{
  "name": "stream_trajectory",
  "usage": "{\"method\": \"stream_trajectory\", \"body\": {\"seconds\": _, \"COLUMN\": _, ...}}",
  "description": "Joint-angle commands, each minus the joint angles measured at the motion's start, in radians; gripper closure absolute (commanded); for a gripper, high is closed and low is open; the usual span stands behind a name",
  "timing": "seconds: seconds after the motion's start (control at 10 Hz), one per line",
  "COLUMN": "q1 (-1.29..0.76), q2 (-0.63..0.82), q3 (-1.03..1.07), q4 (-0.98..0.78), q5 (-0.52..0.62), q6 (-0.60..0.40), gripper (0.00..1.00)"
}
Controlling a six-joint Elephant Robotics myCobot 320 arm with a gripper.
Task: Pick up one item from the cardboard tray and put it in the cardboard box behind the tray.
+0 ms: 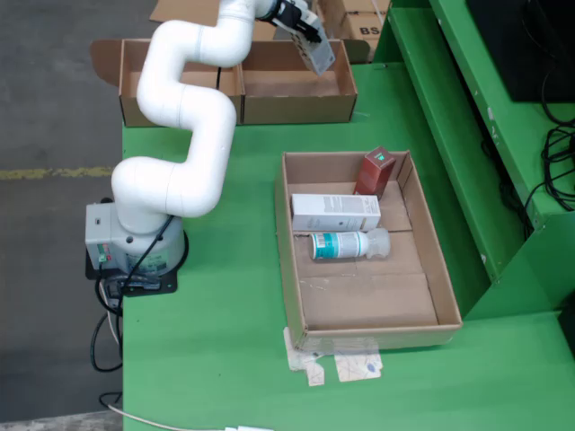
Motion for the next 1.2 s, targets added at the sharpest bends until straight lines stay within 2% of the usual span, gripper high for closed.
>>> {"method": "stream_trajectory", "body": {"seconds": 0.0, "q1": -0.009, "q2": -0.001, "q3": 0.029, "q4": 0.012, "q5": -0.012, "q6": 0.001, "gripper": 1.00}}
{"method": "stream_trajectory", "body": {"seconds": 0.4, "q1": -0.008, "q2": -0.092, "q3": 0.029, "q4": 0.012, "q5": -0.012, "q6": 0.010, "gripper": 1.00}}
{"method": "stream_trajectory", "body": {"seconds": 1.1, "q1": -0.008, "q2": -0.092, "q3": 0.029, "q4": 0.012, "q5": -0.012, "q6": 0.006, "gripper": 1.00}}
